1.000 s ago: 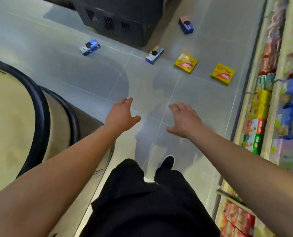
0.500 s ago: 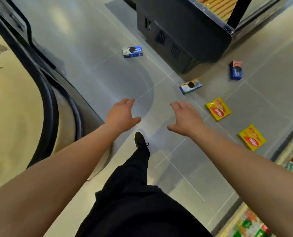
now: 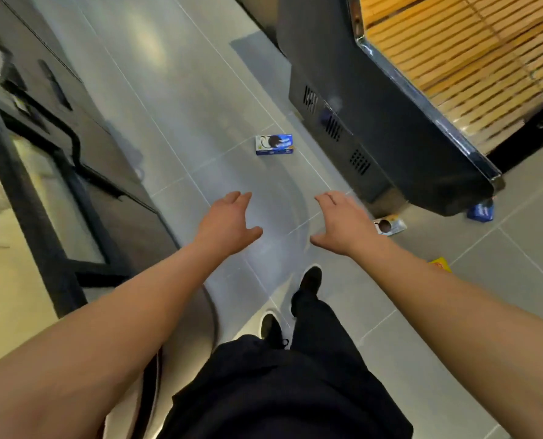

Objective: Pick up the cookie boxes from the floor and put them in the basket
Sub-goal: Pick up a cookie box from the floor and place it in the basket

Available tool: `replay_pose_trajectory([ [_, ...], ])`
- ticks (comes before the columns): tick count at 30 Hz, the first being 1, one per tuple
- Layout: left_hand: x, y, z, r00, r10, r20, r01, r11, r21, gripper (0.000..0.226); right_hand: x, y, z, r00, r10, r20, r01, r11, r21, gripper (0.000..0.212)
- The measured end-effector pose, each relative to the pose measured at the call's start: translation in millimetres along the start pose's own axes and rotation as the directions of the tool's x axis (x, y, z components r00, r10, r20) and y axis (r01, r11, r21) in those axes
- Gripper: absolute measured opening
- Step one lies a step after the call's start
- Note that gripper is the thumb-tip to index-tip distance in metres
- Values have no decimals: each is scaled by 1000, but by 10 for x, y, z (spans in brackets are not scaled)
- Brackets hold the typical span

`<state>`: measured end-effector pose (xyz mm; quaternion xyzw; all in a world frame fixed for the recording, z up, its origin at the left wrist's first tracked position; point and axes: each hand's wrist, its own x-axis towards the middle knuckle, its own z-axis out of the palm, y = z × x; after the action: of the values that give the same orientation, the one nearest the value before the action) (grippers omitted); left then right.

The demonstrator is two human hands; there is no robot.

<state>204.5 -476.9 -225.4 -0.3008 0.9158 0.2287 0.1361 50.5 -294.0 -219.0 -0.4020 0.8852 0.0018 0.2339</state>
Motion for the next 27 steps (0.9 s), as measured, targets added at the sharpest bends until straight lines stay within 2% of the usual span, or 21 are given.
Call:
replay_pose_trajectory([
  [5, 984, -44, -300, 999, -36, 0, 36, 999, 19, 86, 1037, 155, -342, 999, -38, 7, 38, 999, 0, 86],
  [16, 2942, -133, -844, 989, -131, 74, 134, 990, -34, 89, 3227, 405, -1048, 981, -99, 167, 107, 994, -36, 87],
  [20, 3632, -351, -970, 983, -135, 128, 146, 986, -80, 90, 3986, 314, -1108, 971, -99, 219, 114, 992, -58, 84],
  [27, 5067, -1027, -987, 975, -119, 186, 140, 984, -106, 89, 5420, 39, -895, 961, -21, 275, 32, 999, -36, 87],
])
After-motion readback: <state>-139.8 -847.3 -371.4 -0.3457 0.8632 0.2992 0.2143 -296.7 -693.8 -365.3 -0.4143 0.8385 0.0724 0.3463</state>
